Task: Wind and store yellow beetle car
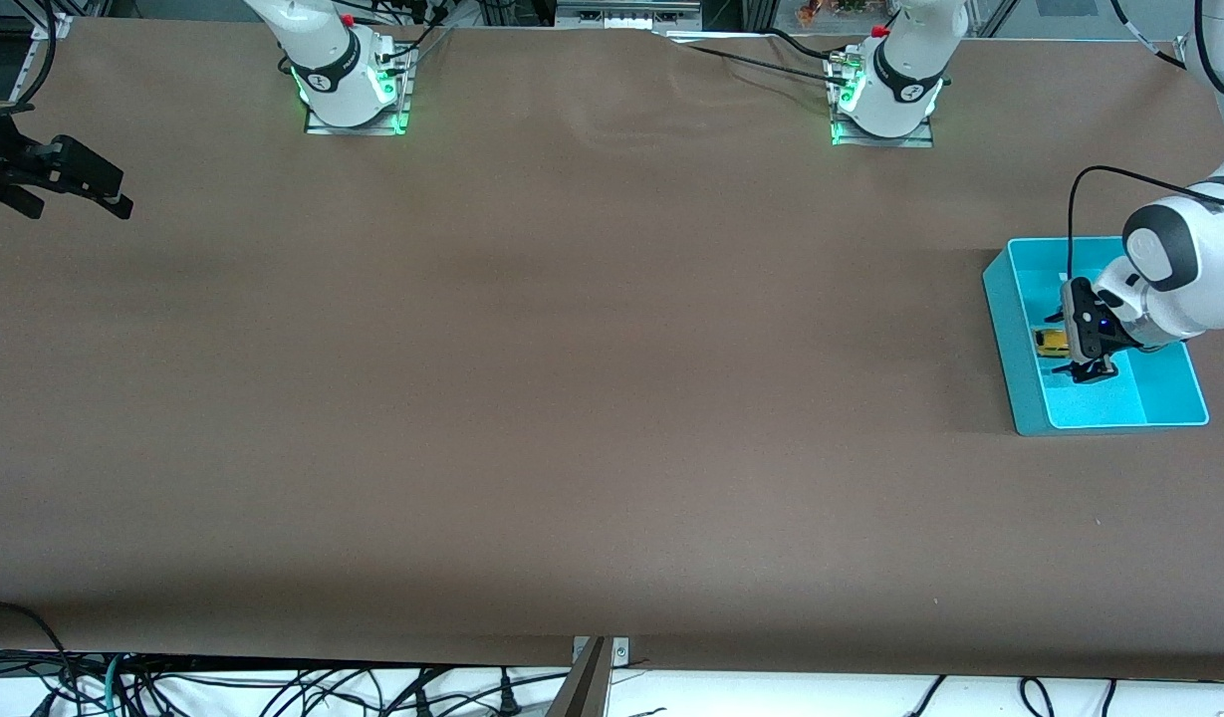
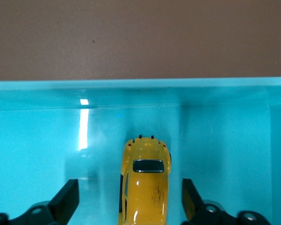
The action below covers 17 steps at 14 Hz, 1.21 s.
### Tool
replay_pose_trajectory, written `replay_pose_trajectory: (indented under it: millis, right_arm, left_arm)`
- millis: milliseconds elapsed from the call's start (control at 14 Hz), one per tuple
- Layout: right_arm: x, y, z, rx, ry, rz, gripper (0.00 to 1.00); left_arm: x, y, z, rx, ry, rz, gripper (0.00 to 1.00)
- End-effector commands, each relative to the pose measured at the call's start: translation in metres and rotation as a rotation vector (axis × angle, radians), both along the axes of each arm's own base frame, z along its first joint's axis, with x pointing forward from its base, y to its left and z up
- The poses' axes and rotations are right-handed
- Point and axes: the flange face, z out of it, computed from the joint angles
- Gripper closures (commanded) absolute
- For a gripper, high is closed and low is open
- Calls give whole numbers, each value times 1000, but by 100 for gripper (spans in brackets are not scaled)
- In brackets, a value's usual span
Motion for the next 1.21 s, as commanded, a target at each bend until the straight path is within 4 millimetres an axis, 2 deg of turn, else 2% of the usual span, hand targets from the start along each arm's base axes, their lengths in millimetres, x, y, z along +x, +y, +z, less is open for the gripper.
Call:
replay_pose_trajectory:
  millis: [0,286,500,643,786,1000,1143]
  right_arm:
    - [2,0,7,4,3,-12,0]
    - [2,0,8,3,2,-16,0]
    - [2,2,8,5,2,-15,0]
    - [3,1,5,6,9,-3,0]
    - [2,0,5,-4,12,3,0]
    - [3,15,5,-21,10,43,0]
    - [4,20,6,-32,4,59,0]
  left_arm:
    - [17,-10,51,5,31,11,0]
    - [37,-52,107,16,102,110,0]
    - [59,-106,159,49,122,179,0]
    - [70,-135,202,63,51,228,0]
    - [82,-173,243,18,-8,273,0]
    - [94,-230,285,21,-44,309,0]
    - [100,-266,303,28,-84,324,0]
